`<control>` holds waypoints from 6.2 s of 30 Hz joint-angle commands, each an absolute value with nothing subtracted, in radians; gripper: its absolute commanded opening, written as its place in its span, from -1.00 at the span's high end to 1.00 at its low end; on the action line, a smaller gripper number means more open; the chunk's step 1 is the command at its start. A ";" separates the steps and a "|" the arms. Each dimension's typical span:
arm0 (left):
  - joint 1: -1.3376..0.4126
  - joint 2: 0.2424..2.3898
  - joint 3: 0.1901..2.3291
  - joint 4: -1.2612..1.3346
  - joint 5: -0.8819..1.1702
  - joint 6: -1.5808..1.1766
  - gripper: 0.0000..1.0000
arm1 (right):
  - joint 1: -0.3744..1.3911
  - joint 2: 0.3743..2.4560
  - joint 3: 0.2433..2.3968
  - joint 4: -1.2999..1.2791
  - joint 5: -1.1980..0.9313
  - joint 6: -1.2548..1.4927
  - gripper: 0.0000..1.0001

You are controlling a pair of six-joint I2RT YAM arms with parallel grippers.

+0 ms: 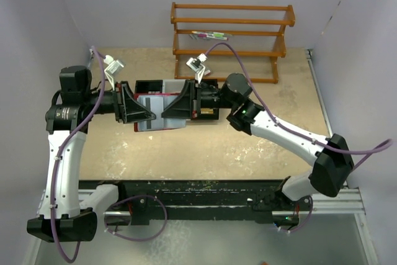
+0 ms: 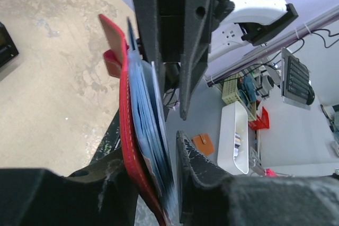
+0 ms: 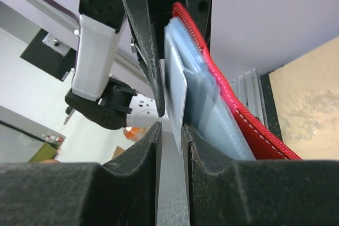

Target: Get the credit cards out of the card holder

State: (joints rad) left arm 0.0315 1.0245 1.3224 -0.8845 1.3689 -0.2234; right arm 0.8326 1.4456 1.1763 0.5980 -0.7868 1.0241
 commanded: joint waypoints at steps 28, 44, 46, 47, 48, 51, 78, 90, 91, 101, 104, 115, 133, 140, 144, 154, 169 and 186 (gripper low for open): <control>0.029 0.981 1.347 -0.805 1.712 -0.275 0.37 | 0.845 1.475 1.100 0.995 -0.825 1.265 1.00; 0.049 1.068 1.462 -1.226 1.777 0.124 0.57 | 0.845 1.456 1.078 1.066 -0.810 1.303 0.74; 0.050 1.067 1.465 -1.229 1.772 0.124 0.58 | 0.845 1.463 1.079 1.091 -0.811 1.321 0.71; 0.051 1.065 1.466 -1.229 1.767 0.125 0.59 | 0.845 1.464 1.076 1.093 -0.814 1.326 0.71; 0.051 1.062 1.468 -1.229 1.761 0.124 0.60 | 0.845 1.464 1.072 1.090 -0.818 1.326 0.73; 0.053 1.063 1.475 -1.224 1.730 0.123 0.62 | 0.837 1.456 1.054 1.089 -0.837 1.344 1.00; 0.054 1.030 1.456 -1.127 0.470 0.276 0.84 | 0.564 1.354 1.431 -0.273 -0.486 0.564 1.00; 0.054 0.959 1.427 -1.207 0.354 0.409 0.84 | 0.817 1.959 2.066 -0.626 0.042 0.500 1.00; 0.054 0.957 1.423 -1.216 0.349 0.418 0.84 | 0.830 2.012 2.128 -0.648 0.089 0.499 1.00; 0.054 0.921 1.398 -1.260 0.333 0.450 0.85 | 0.925 2.380 2.531 -0.722 0.268 0.497 1.00; 0.054 0.921 1.385 -1.234 0.253 0.449 0.85 | 0.935 2.384 2.490 -0.654 0.296 0.514 1.00; 0.057 1.046 1.203 -0.896 -0.072 0.471 0.98 | 0.936 2.361 2.361 -0.555 0.343 0.552 1.00; 0.045 1.741 1.441 -0.609 -0.011 0.284 1.00 | 0.914 2.231 2.129 -0.402 0.306 0.616 1.00; 0.043 1.795 1.437 -0.570 0.268 0.181 1.00 | 0.882 2.170 2.029 -0.364 0.267 0.650 1.00; 0.019 1.822 1.442 -0.565 0.302 0.192 1.00 | 0.869 2.146 1.987 -0.359 0.257 0.652 1.00; -0.040 1.811 1.406 -0.656 0.667 0.218 1.00 | 0.854 2.045 1.860 -0.379 0.289 0.634 1.00; -0.080 1.661 1.296 -0.816 0.872 0.384 1.00 | 0.831 1.868 1.653 -0.534 0.499 0.548 1.00; 0.115 1.314 1.415 -1.162 0.762 0.477 1.00 | 0.886 2.112 1.819 -0.689 0.723 0.396 1.00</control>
State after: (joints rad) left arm 0.1173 1.4002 1.3708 -1.0748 0.7258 0.4320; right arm 0.8577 2.0495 1.7313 -0.6376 0.6327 0.4419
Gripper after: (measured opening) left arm 0.187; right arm 0.004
